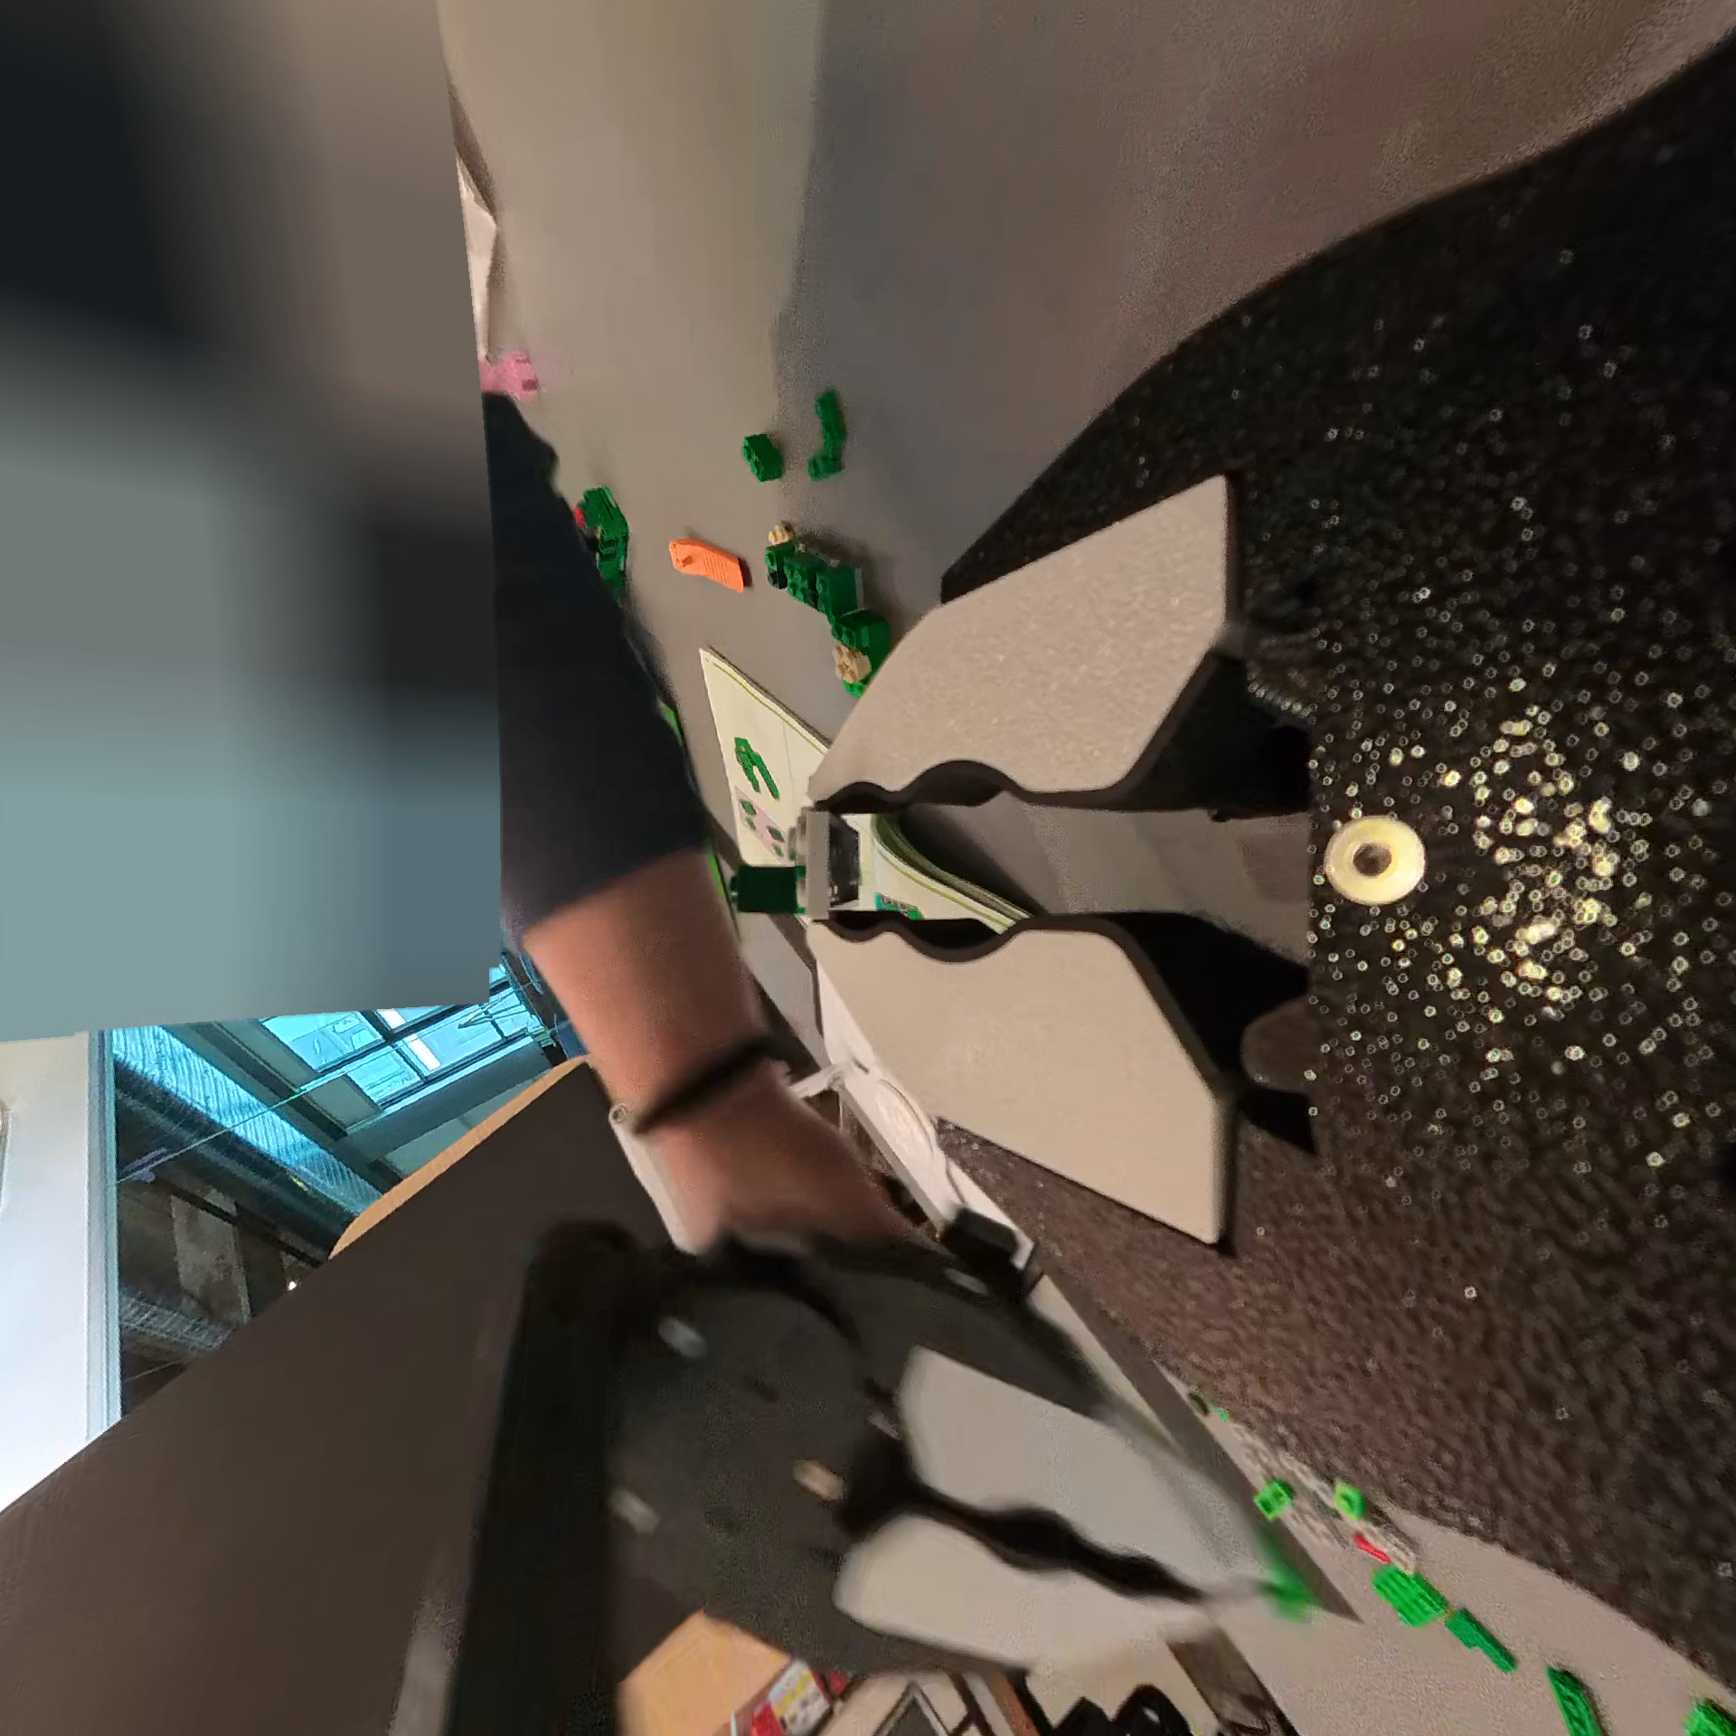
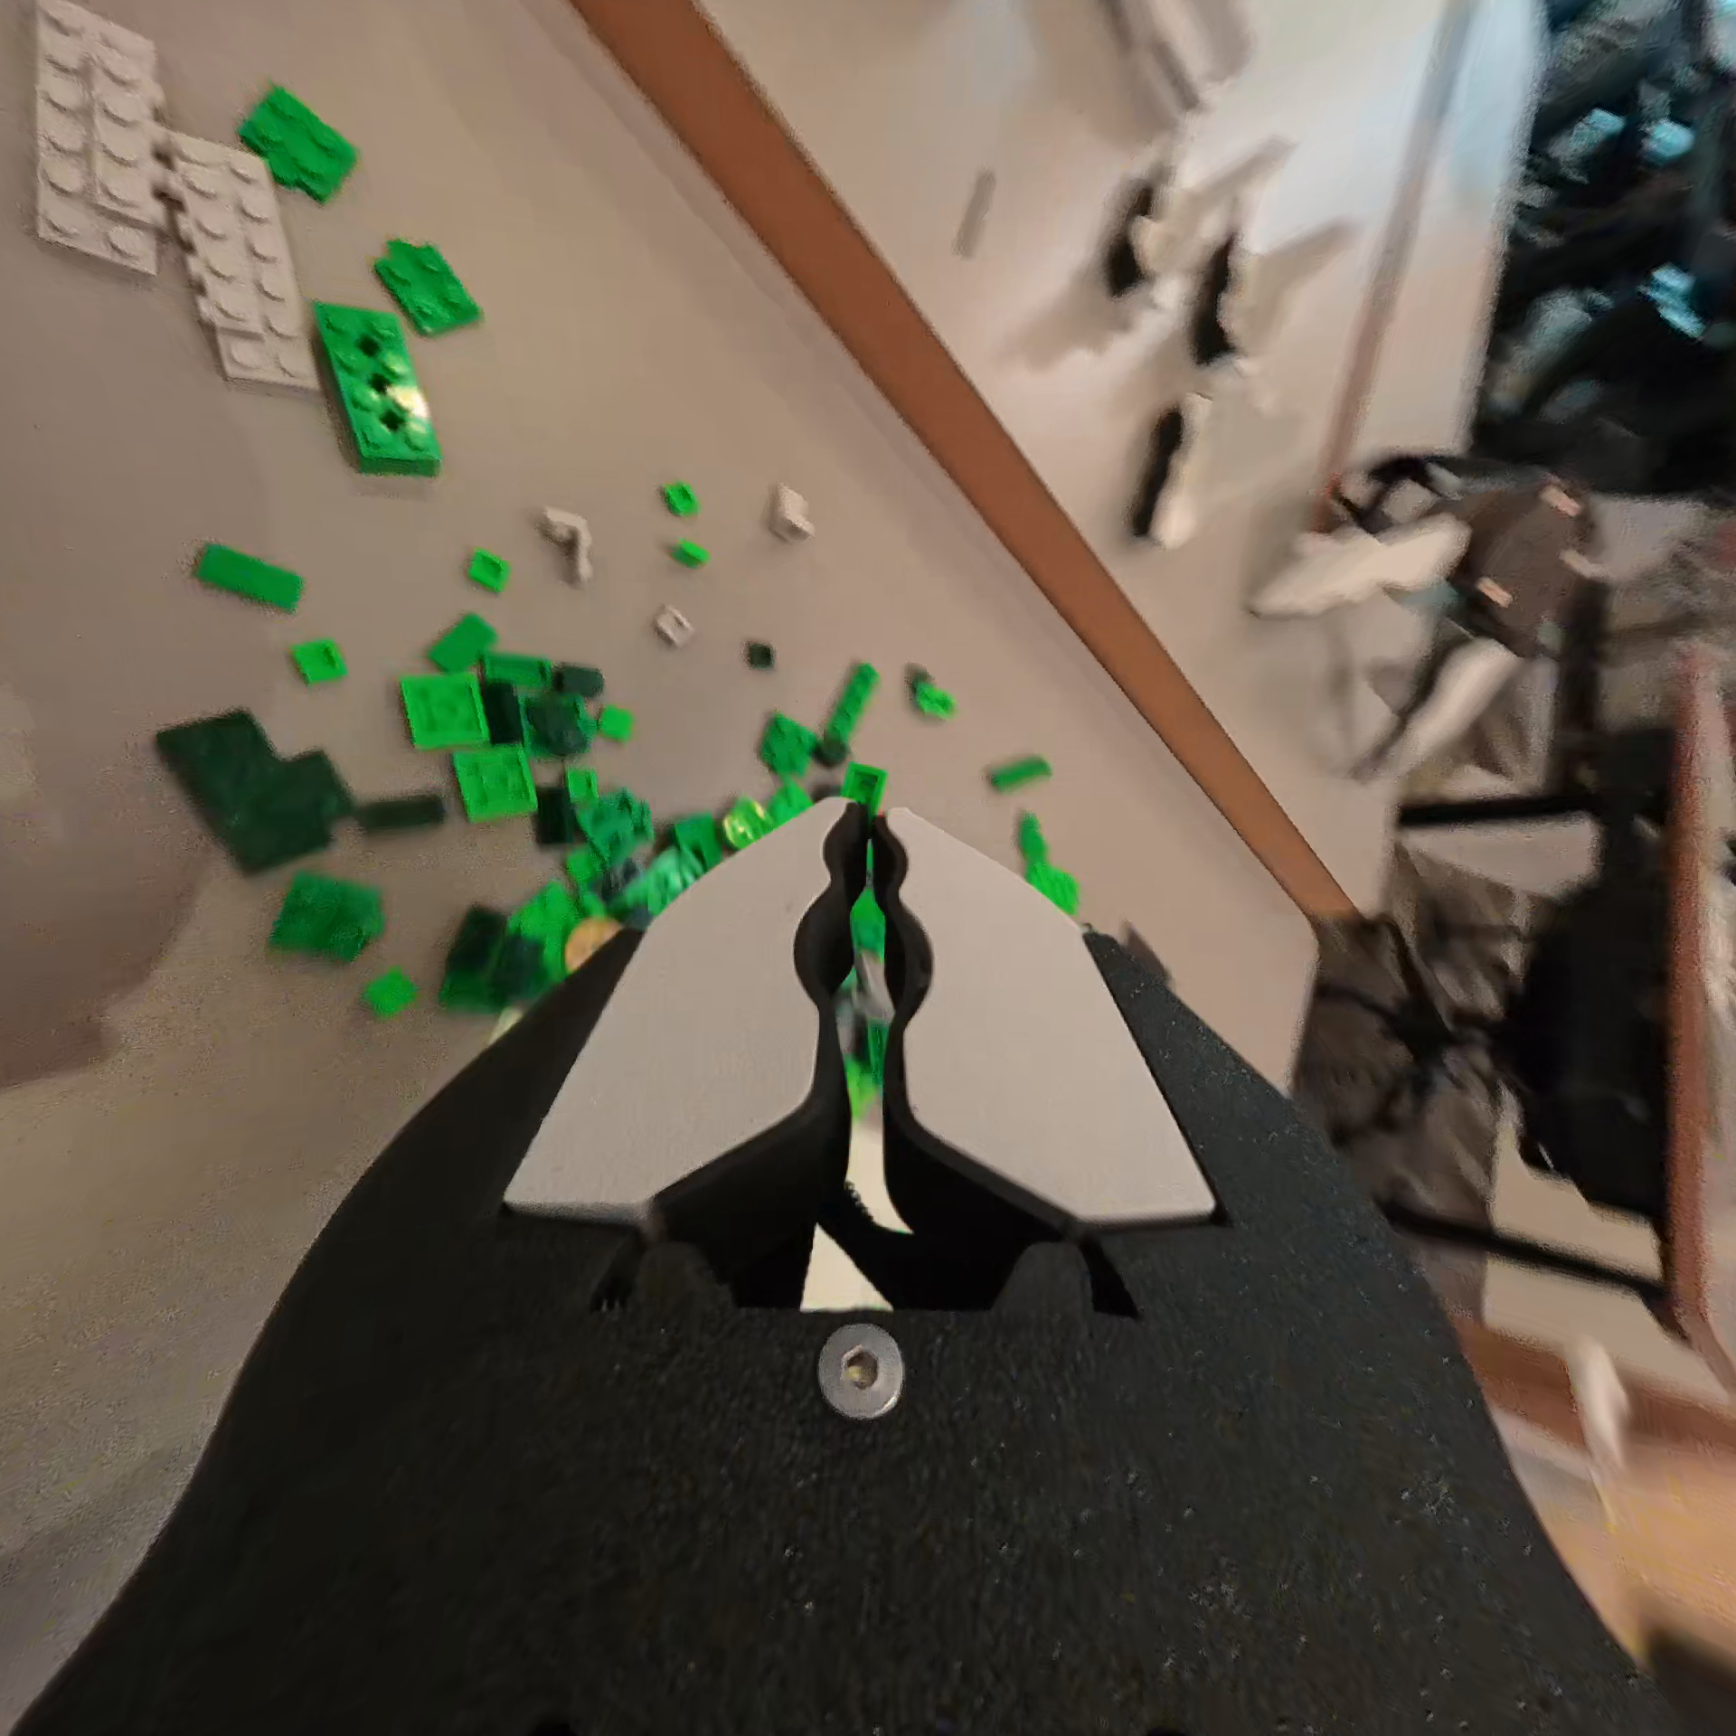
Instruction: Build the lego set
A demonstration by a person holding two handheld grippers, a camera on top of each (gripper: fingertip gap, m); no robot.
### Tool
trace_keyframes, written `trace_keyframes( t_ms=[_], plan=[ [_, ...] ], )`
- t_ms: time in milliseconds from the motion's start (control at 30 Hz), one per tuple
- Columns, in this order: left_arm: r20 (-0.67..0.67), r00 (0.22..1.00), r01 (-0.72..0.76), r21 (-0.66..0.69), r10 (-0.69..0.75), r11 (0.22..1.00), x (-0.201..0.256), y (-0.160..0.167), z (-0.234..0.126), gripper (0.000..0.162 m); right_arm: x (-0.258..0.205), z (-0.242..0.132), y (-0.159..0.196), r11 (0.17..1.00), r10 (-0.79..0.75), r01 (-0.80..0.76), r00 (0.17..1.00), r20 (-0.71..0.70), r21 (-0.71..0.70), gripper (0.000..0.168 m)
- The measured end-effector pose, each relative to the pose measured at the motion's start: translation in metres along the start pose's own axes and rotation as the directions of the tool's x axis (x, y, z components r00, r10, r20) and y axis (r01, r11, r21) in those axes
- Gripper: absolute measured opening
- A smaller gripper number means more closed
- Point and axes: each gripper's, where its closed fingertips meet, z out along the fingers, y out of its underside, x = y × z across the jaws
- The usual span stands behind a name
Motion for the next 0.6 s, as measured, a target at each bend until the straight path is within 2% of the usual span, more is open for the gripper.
trace_keyframes(
  t_ms=[67, 133, 233, 333, 433, 533, 600],
  plan=[
    [0.005, 1.000, 0.002, -0.011, -0.002, 1.000, -0.001, 0.001, 0.000, 0.018, 0.005, -0.056, 0.018, 0.995, 0.090, -0.096, 0.987, -0.136, -0.035, 0.001],
    [0.007, 1.000, 0.006, -0.021, -0.006, 1.000, -0.001, 0.003, 0.001, 0.018, -0.009, -0.114, 0.040, 0.978, 0.175, -0.197, 0.956, -0.237, -0.070, 0.001],
    [0.009, 1.000, -0.001, -0.028, 0.002, 1.000, 0.000, 0.004, 0.002, 0.019, -0.069, -0.182, 0.070, 0.945, 0.224, -0.281, 0.930, -0.292, -0.169, 0.001],
    [0.024, 1.000, -0.015, -0.038, 0.016, 0.999, 0.001, 0.004, 0.003, 0.019, -0.141, -0.218, 0.089, 0.915, 0.239, -0.319, 0.922, -0.304, -0.247, 0.001],
    [0.047, 0.998, -0.027, -0.050, 0.029, 0.998, 0.004, 0.002, 0.007, 0.018, -0.200, -0.235, 0.100, 0.906, 0.125, -0.231, 0.947, -0.297, -0.356, 0.001],
    [0.056, 0.995, -0.082, -0.074, 0.086, 0.994, 0.014, 0.000, 0.014, 0.018, -0.234, -0.251, 0.109, 0.858, -0.153, -0.007, 0.951, -0.267, -0.514, 0.001],
    [0.065, 0.991, -0.108, -0.087, 0.114, 0.990, 0.021, -0.002, 0.019, 0.018, -0.247, -0.259, 0.113, 0.811, -0.298, 0.124, 0.929, -0.221, -0.571, 0.001]
  ],
)
